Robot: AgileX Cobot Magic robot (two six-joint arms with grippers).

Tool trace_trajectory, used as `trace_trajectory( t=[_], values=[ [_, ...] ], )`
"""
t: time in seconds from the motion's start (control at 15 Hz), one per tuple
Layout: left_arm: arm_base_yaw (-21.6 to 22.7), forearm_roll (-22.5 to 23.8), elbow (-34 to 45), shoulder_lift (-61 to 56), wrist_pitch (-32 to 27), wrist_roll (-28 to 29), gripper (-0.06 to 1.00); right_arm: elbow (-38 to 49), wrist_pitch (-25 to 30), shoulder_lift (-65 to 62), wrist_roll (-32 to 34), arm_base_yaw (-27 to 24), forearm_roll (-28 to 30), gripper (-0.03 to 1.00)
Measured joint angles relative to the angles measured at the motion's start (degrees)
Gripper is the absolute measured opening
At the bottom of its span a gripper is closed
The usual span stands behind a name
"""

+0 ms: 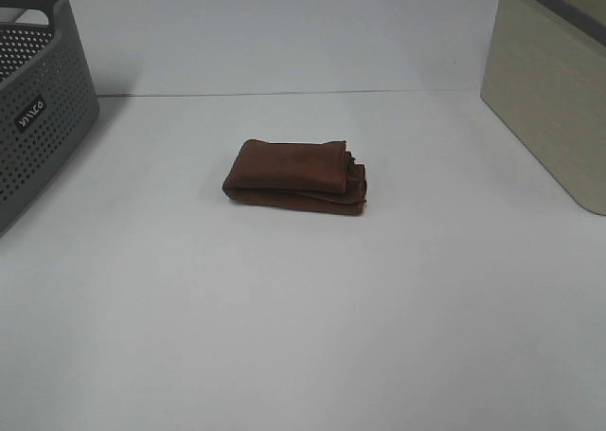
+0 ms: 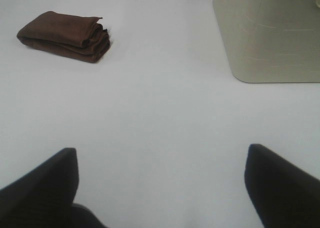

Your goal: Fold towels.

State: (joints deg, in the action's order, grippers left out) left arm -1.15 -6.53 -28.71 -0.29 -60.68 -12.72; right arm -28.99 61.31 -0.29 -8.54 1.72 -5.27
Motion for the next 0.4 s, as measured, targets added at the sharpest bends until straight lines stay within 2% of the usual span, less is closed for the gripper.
trace_trajectory(
  t=[0.4],
  values=[
    [0.0,0.0,0.0,0.0,0.0,0.0,0.58,0.0,0.0,0.0,0.0,0.0,0.0,0.85]
  ],
)
